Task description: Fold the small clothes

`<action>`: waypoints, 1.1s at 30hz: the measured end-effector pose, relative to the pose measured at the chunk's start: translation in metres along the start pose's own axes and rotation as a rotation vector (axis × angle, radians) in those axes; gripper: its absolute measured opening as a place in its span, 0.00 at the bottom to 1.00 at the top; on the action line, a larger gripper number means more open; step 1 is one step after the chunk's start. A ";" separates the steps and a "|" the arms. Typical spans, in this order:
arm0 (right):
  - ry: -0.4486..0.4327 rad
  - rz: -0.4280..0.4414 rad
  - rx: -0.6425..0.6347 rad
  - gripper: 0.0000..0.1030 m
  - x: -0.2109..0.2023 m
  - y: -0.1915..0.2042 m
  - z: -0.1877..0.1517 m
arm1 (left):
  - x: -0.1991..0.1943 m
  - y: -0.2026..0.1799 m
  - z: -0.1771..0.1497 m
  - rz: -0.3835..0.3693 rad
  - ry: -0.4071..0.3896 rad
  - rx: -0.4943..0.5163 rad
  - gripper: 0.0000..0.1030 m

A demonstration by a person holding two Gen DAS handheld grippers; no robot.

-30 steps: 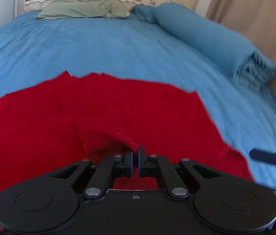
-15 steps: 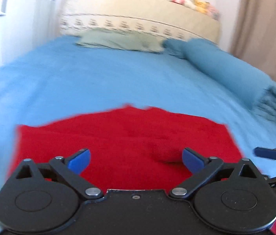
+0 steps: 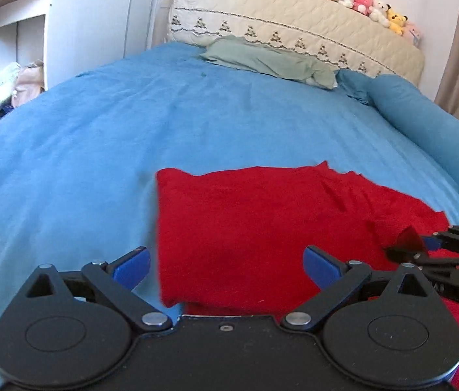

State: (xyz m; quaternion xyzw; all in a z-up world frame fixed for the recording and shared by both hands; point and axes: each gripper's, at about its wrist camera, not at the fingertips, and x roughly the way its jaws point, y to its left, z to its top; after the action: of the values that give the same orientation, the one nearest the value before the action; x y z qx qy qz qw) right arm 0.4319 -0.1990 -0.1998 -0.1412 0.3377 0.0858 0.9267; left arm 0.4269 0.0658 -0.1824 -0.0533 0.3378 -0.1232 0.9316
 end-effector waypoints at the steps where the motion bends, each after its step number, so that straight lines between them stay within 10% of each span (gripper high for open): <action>1: 0.014 0.001 -0.008 0.34 0.006 0.001 0.000 | -0.001 0.001 -0.002 0.003 -0.001 0.002 0.99; 4: 0.033 -0.026 -0.026 0.20 0.013 0.006 -0.001 | -0.003 0.008 -0.008 0.000 0.000 -0.009 0.99; 18: -0.120 -0.151 0.283 0.19 -0.029 -0.099 0.019 | -0.005 0.006 -0.008 -0.019 0.027 0.035 0.99; 33: 0.004 -0.196 0.497 0.24 -0.019 -0.148 -0.052 | 0.010 -0.013 -0.006 -0.043 0.045 0.026 0.99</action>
State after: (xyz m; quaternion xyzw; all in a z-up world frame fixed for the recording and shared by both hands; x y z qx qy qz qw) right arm 0.4234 -0.3568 -0.1955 0.0587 0.3350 -0.0901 0.9361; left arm 0.4285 0.0505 -0.1907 -0.0456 0.3560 -0.1490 0.9214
